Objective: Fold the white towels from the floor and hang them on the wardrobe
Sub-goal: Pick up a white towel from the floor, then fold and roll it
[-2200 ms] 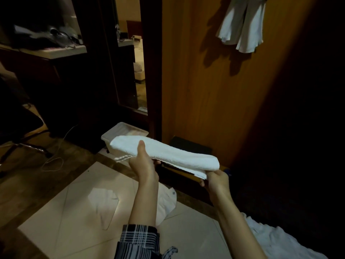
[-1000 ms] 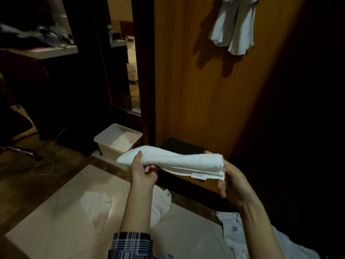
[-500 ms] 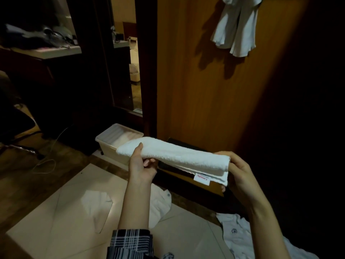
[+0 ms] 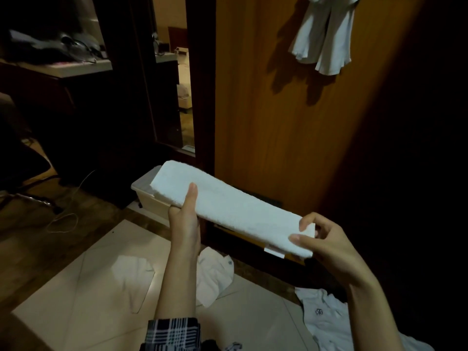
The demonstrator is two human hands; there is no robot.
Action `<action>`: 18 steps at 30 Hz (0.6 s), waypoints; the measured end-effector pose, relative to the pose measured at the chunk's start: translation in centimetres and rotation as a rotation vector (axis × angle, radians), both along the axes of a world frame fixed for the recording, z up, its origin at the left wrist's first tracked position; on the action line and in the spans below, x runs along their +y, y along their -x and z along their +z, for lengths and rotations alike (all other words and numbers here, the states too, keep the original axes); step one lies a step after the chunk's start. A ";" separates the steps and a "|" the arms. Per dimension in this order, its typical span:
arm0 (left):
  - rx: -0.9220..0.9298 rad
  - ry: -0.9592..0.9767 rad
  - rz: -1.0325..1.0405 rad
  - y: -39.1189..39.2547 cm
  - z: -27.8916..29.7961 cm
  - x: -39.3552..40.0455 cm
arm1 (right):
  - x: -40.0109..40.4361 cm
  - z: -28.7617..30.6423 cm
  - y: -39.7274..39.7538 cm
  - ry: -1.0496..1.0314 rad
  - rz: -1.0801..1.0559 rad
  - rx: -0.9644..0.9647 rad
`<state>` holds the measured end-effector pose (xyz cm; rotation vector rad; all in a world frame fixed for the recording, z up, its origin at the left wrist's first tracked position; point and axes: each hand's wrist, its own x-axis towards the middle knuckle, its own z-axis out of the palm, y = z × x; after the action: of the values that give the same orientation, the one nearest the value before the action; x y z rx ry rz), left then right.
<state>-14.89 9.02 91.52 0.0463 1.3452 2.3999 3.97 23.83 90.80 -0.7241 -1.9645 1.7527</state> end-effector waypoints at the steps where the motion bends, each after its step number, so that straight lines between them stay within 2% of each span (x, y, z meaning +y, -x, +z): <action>1: -0.028 -0.032 0.013 0.0 -0.1 0.1 | -0.1 0.0 0.1 -0.038 0.001 -0.034; 4: -0.192 -0.148 0.071 0.2 -0.6 0.3 | -0.2 -0.6 0.6 -0.092 0.048 -0.142; 6: -0.231 -0.137 0.126 -0.2 -0.9 0.5 | 0.0 -1.6 1.1 -0.225 0.048 -0.306; 9: -0.173 -0.067 0.117 -0.8 -1.0 1.0 | -0.1 -3.0 1.9 -0.300 0.070 -0.473; 12: 0.012 0.037 0.094 -0.9 -0.8 1.3 | -1.2 -3.0 3.0 -0.345 0.183 -0.633; 14: 0.163 0.111 0.086 -1.0 -0.8 1.2 | -2.1 -2.3 4.4 -0.380 0.207 -0.554; 18: 0.361 0.168 0.024 -1.4 -1.0 0.7 | -4.8 0.9 7.8 -0.385 0.263 -0.157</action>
<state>-13.47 9.74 90.56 0.4376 1.7082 2.3657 -3.86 19.02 91.68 -0.4999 -2.5045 1.4153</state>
